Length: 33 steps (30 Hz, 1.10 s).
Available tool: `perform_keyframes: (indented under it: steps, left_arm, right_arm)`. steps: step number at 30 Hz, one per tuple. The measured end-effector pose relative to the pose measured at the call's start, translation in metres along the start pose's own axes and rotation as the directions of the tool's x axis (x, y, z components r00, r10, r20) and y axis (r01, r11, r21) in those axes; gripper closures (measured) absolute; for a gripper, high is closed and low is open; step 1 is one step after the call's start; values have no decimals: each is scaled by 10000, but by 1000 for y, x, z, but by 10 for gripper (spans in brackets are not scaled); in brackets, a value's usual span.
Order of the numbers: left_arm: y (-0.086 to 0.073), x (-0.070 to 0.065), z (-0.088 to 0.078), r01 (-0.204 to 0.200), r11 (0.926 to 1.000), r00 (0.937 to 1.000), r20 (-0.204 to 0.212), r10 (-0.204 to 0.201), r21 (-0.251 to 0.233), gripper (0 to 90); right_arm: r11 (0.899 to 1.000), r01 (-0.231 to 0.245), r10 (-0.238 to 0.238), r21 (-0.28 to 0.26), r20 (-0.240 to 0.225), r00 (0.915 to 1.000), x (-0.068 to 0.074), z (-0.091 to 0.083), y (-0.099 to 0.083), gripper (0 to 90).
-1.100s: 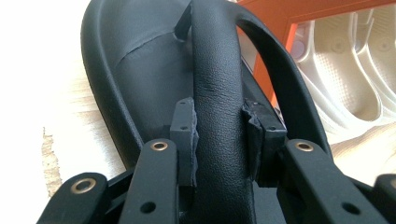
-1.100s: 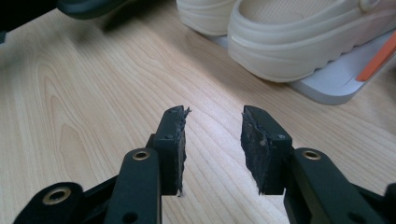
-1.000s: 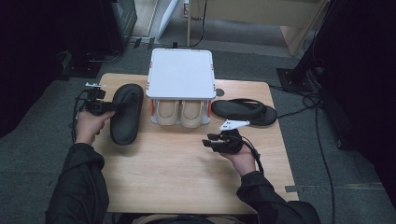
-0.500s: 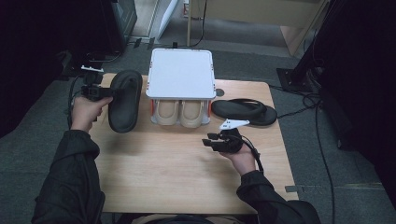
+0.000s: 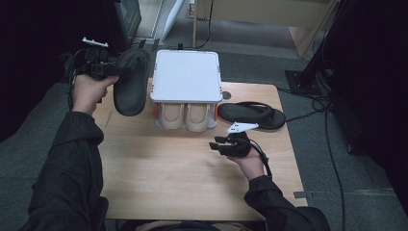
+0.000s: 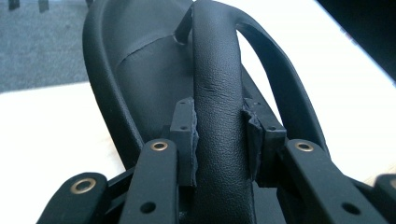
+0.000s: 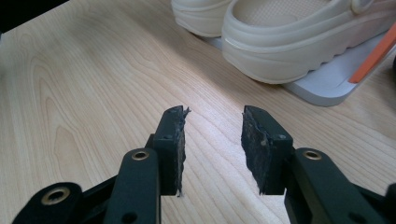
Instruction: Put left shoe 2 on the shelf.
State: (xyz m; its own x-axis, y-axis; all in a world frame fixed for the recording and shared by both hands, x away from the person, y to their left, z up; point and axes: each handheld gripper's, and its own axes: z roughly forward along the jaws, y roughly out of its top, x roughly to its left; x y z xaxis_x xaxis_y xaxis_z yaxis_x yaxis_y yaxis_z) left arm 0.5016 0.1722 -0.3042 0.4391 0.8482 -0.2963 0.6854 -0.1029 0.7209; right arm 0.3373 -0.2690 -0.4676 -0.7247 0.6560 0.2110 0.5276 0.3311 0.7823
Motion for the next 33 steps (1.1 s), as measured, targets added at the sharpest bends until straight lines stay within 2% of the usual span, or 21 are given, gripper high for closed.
perform_keyframes:
  steps: [4,9,11,15,22,29,33]
  left_arm:
    - [17,-13,3,-37,10000,10000,19,37,-88,681]
    - [32,-31,16,-226,9997,9997,112,226,42,680]
    - [38,-37,23,-194,9998,9994,300,191,72,680]
    - [47,-51,40,-253,9996,9991,340,249,116,680]
    - [51,-66,70,-94,9998,9985,544,84,181,680]
    - [50,-69,94,-204,9984,9989,435,181,532,680]
    - [46,-65,104,-95,9979,9982,597,57,637,679]
  right_arm:
    - [10000,-24,24,-65,14,10000,-1,-1,0,596]
    - [9999,24,-24,-113,9,10000,-2,-2,1,595]
    - [9999,58,-58,-127,6,10000,-2,-3,1,594]
    - [9999,72,-72,-110,19,10000,-2,-4,0,593]
    - [9999,75,-75,-101,24,10000,-1,-7,-2,592]
    - [9999,-65,67,-141,106,9999,-3,-13,-4,592]
    - [9999,-97,100,-125,187,9998,-4,-14,-6,591]
